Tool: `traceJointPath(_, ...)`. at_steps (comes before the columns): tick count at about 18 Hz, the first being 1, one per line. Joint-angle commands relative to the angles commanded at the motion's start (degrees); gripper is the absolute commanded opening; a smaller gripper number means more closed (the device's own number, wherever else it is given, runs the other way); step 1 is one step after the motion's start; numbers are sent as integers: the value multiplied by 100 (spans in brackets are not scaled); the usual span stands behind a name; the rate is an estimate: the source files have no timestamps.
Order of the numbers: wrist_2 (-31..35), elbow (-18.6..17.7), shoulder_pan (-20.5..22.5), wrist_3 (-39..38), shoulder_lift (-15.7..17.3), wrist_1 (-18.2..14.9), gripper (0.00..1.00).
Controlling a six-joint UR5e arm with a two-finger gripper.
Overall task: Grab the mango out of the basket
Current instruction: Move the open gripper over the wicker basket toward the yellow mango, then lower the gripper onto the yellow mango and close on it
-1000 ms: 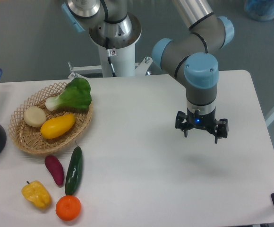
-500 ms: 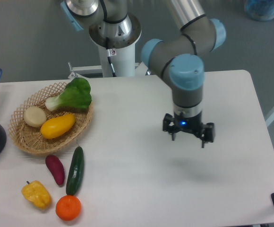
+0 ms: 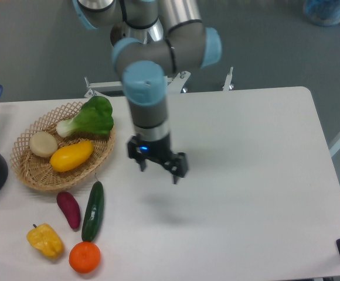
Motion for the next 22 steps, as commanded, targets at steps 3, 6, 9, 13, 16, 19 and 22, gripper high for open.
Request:
traceJointPath(3,69,-193,-529,-1080,62,26,100)
traceJointPath(6,79,-220,-836,-1127,44,9,100)
traceJointPath(9,105,-403,-1100,-1127,53,-44,100)
traceJointPath(13,96,-720,-1364,-1092,70,-53,100)
traceJointPath(16,166,-782,-1391,-1101,18,-44,100)
traceJointPath(19,464,-747,-1426,-1109,-175,-35,100)
traceJointPath(22,483,-756,-1505,-1083,-263,-44,100)
